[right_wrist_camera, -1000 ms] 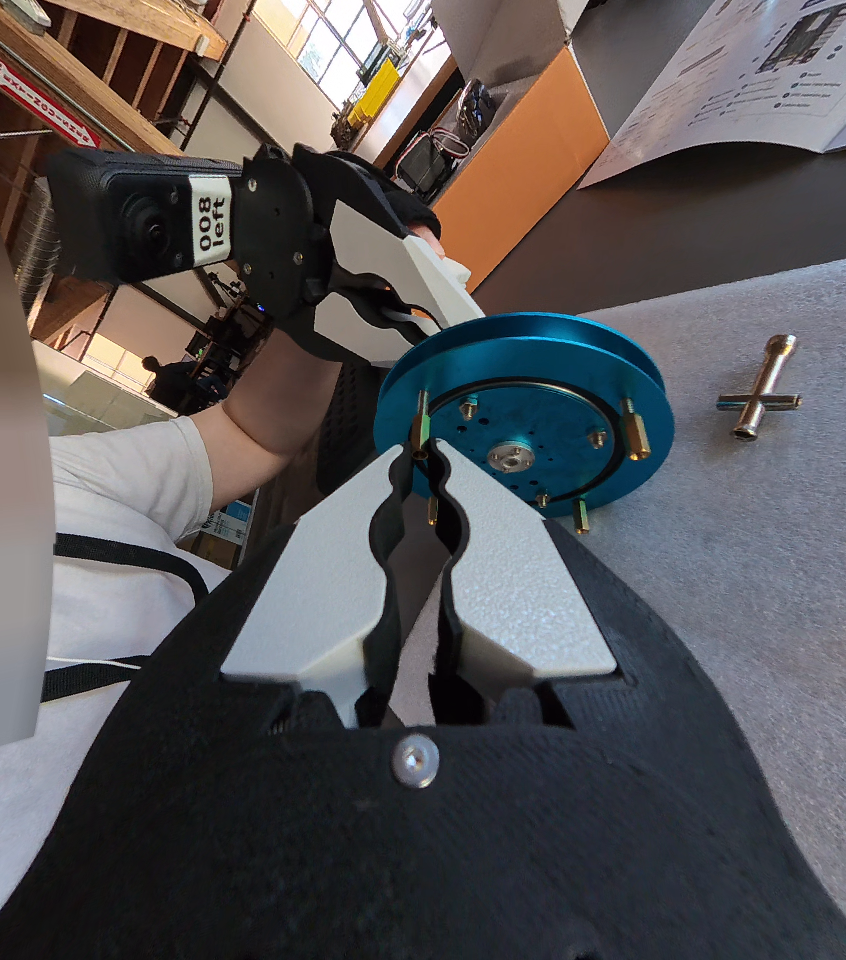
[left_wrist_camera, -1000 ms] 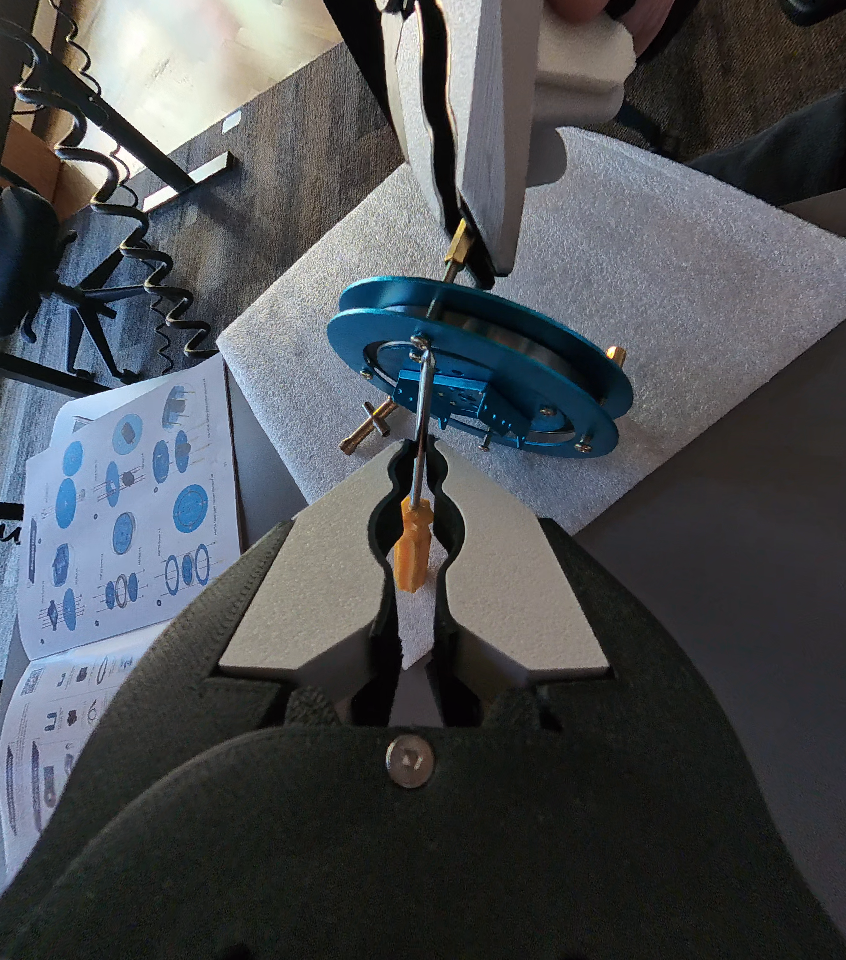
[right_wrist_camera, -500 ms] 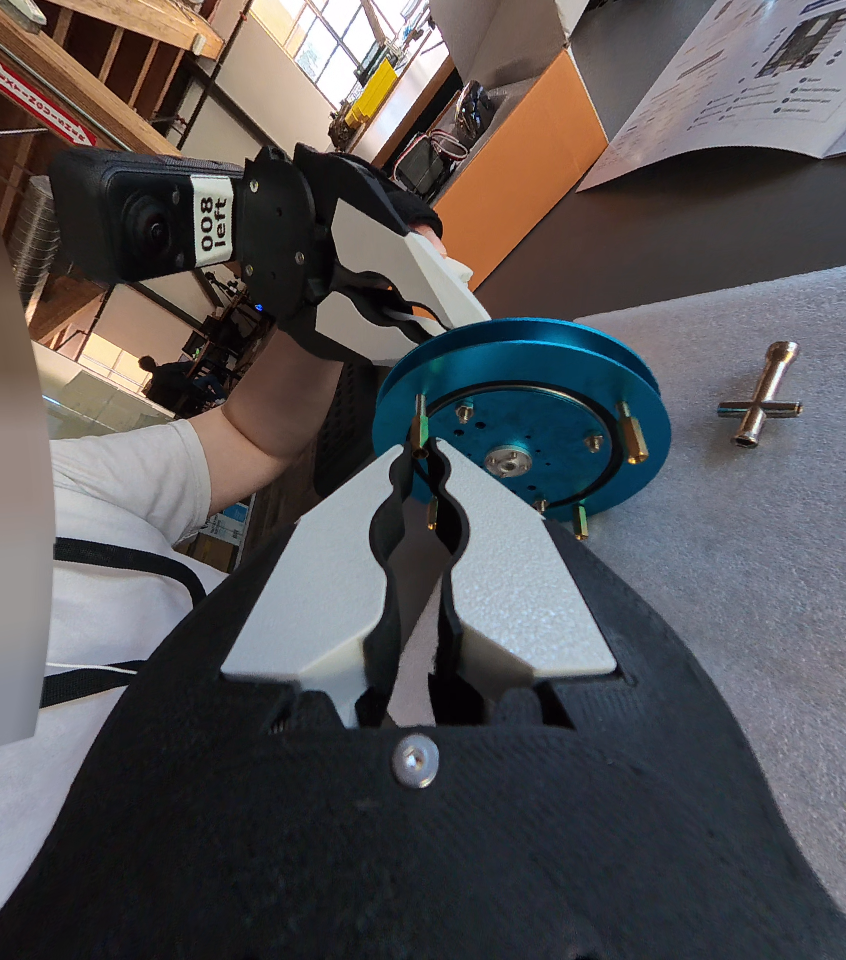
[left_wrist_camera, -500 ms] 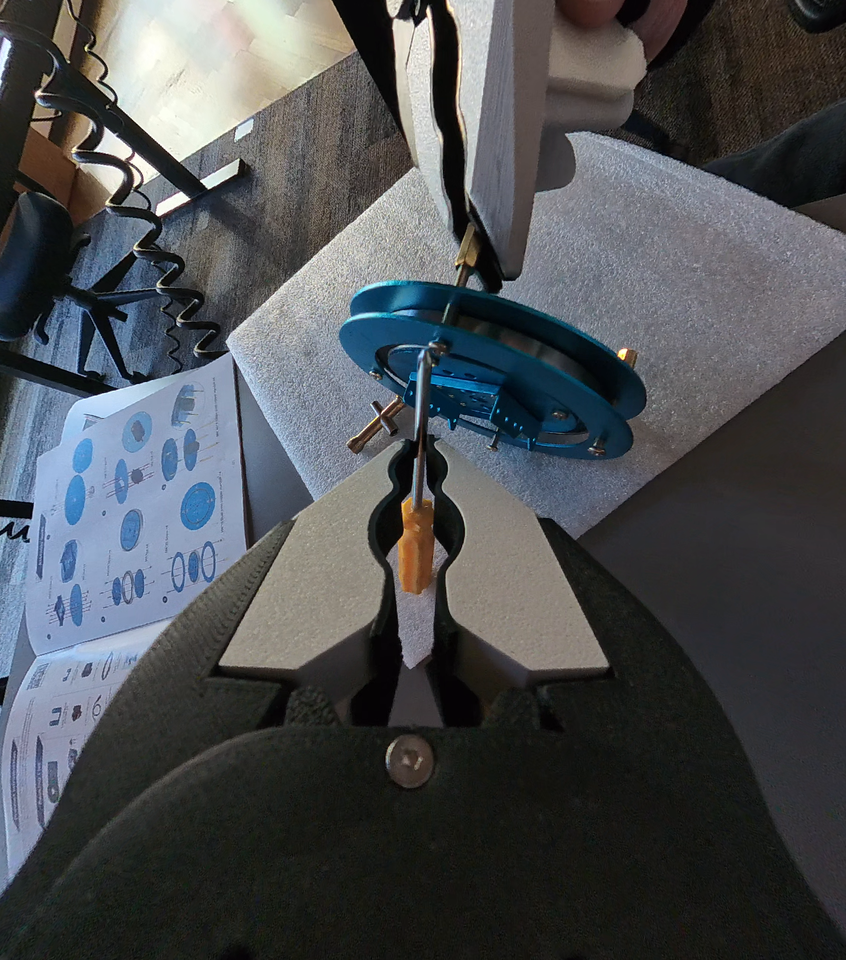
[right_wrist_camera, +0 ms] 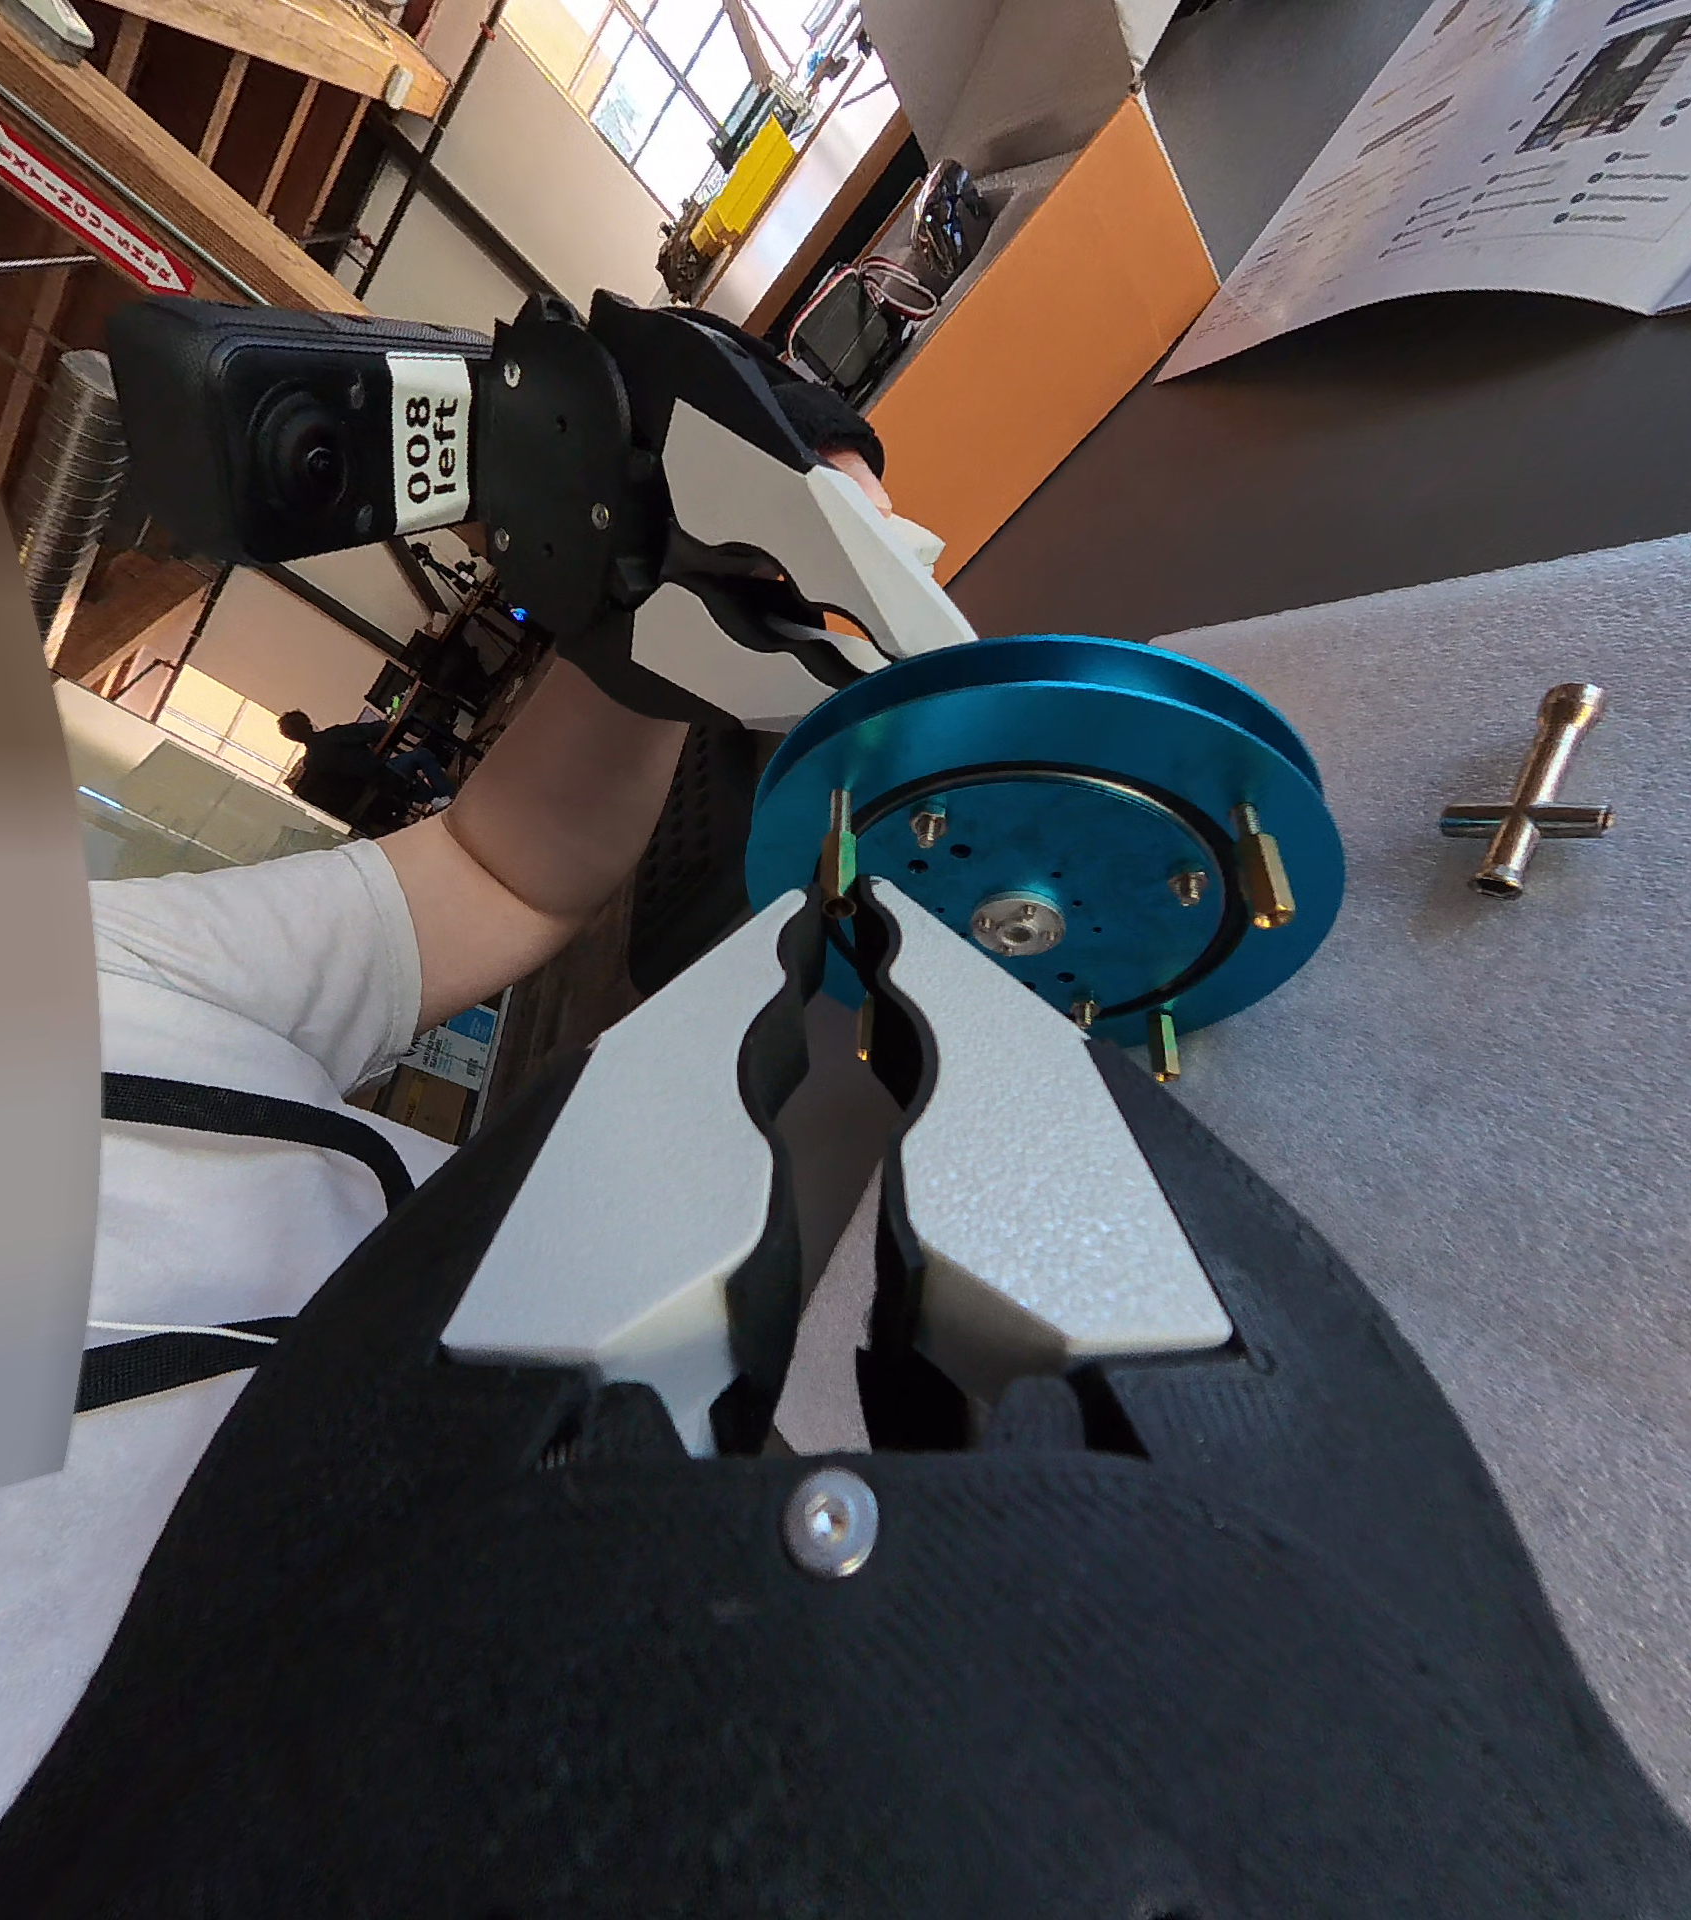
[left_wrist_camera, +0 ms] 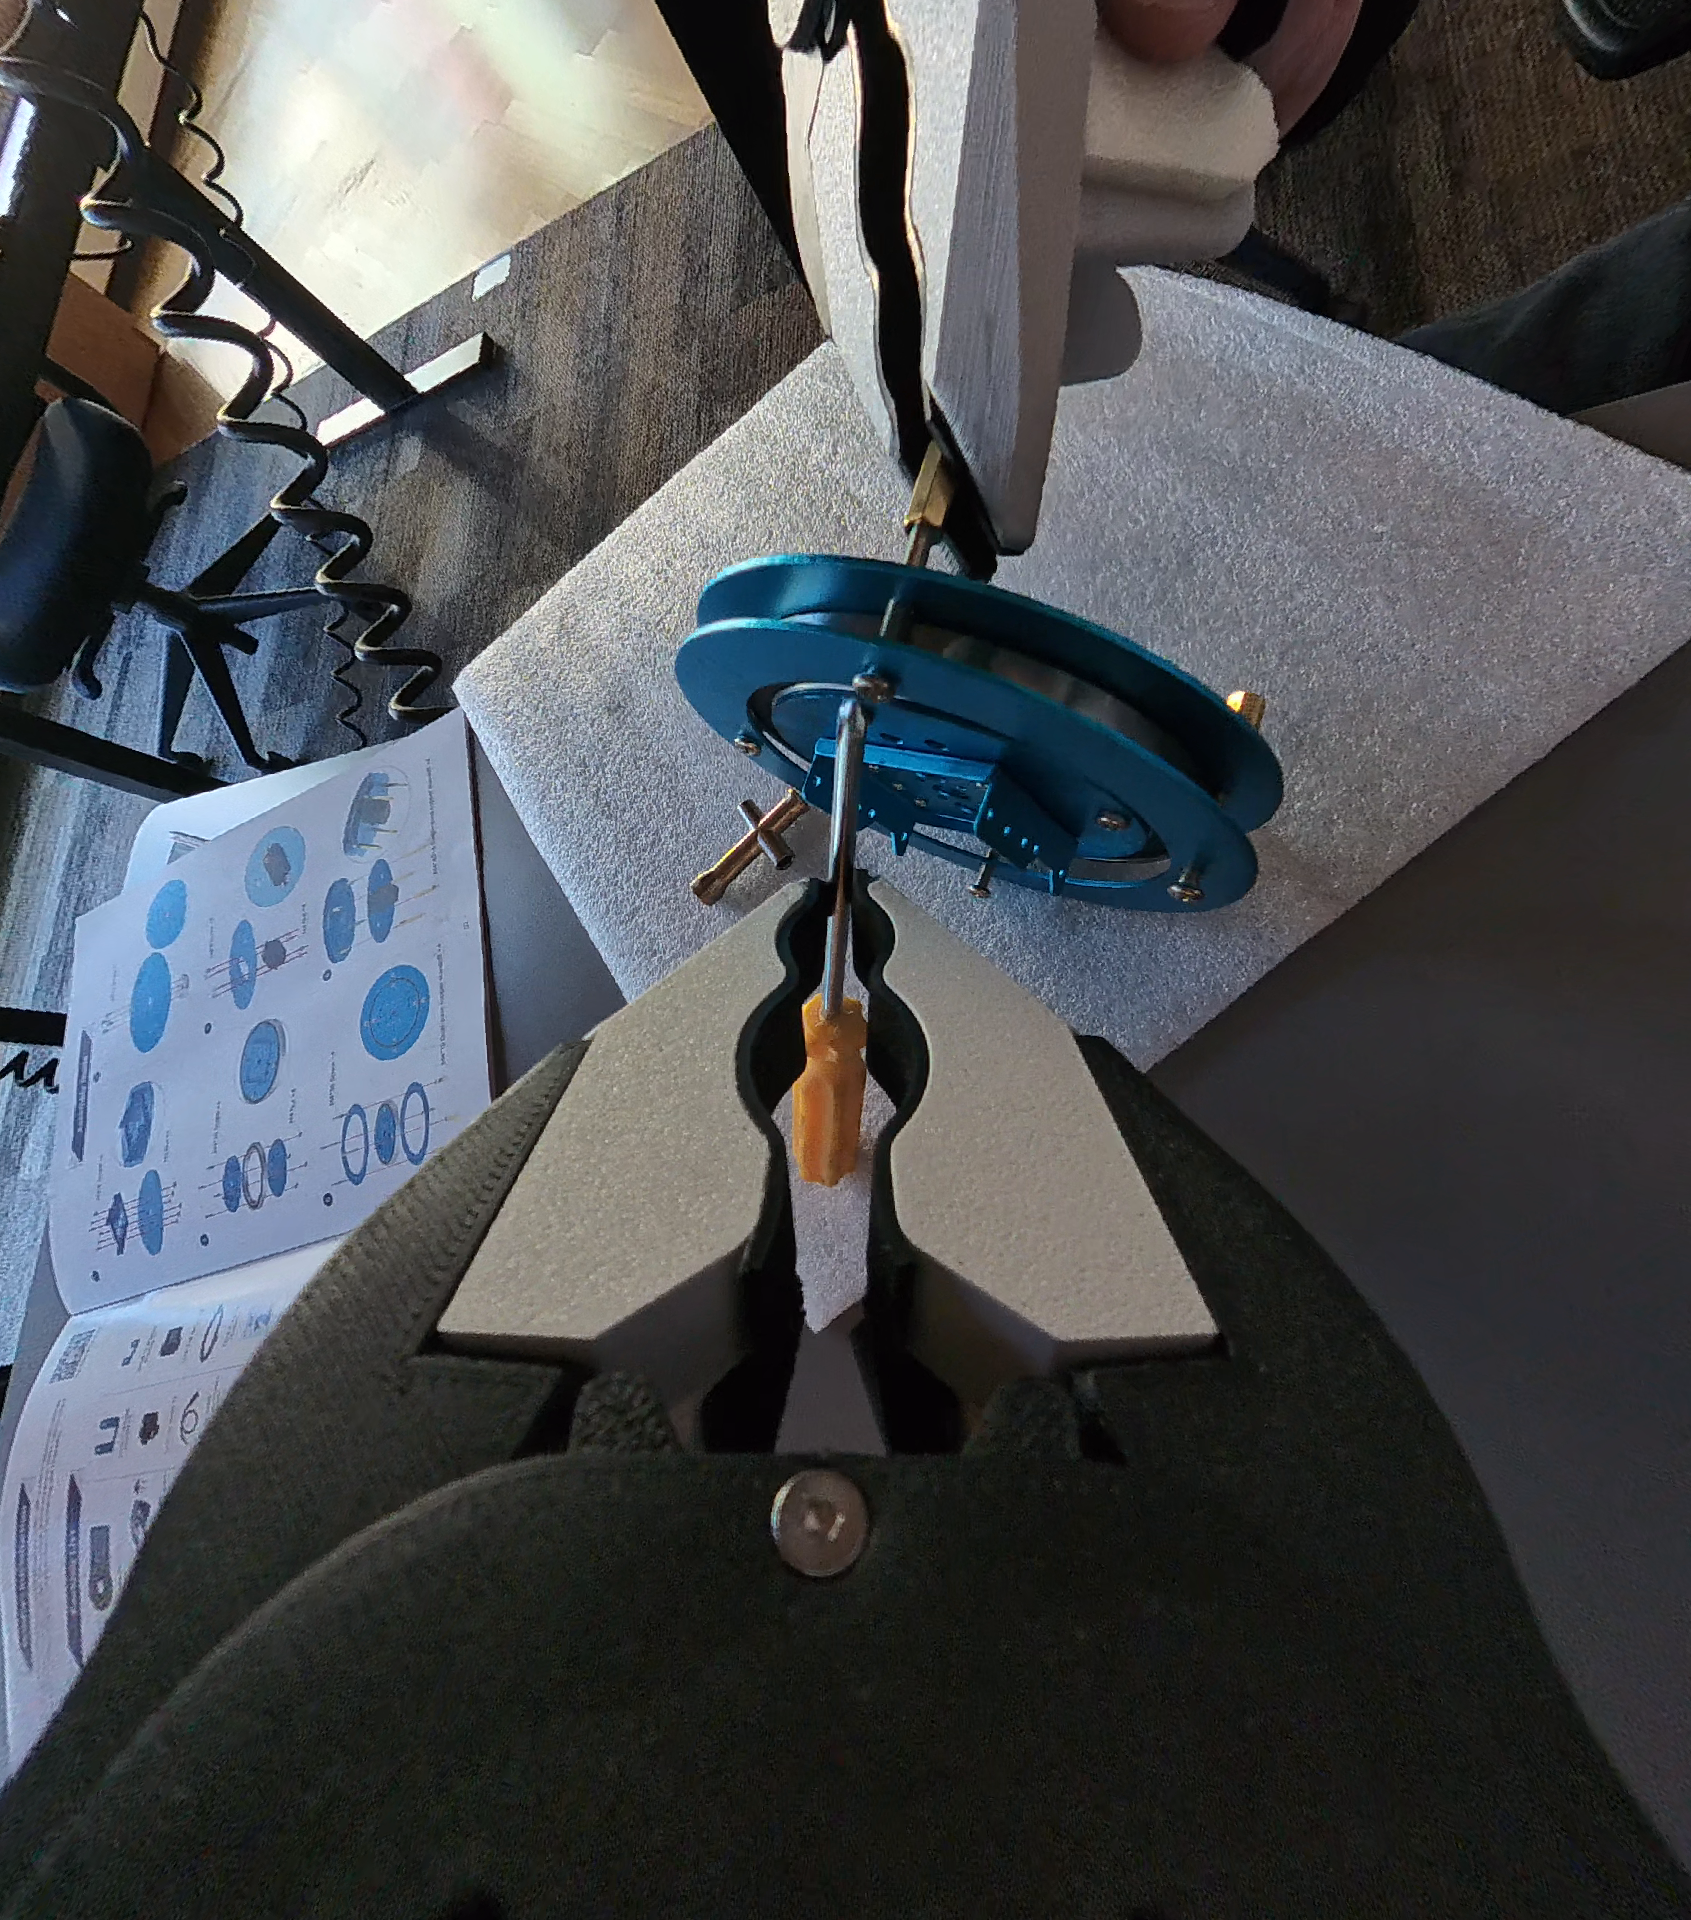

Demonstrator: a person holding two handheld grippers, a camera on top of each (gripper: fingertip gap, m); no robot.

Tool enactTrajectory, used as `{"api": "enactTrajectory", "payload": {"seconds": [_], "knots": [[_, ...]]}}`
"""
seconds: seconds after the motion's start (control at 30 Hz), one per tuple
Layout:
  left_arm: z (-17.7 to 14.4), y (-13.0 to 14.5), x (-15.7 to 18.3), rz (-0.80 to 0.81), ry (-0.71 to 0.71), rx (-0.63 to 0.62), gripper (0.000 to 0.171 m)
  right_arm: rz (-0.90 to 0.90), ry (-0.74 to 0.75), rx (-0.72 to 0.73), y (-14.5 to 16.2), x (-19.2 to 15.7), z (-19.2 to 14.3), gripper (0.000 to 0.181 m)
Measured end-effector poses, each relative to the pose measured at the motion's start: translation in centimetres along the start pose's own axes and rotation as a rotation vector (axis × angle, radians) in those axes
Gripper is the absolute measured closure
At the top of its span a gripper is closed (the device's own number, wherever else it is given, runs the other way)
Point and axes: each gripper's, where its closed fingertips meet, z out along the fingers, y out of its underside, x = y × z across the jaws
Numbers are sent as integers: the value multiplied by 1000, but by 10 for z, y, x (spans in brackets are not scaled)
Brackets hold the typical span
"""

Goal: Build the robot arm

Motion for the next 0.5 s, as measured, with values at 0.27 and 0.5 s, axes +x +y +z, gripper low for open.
{"api": "enactTrajectory", "payload": {"seconds": [0.27,0.5], "knots": [[1,0,1,10,7,-7,169,3,2,2,0,0,0,178],[1,1,0,28,-8,-15,169,11,33,0,0,0,0,178]]}}
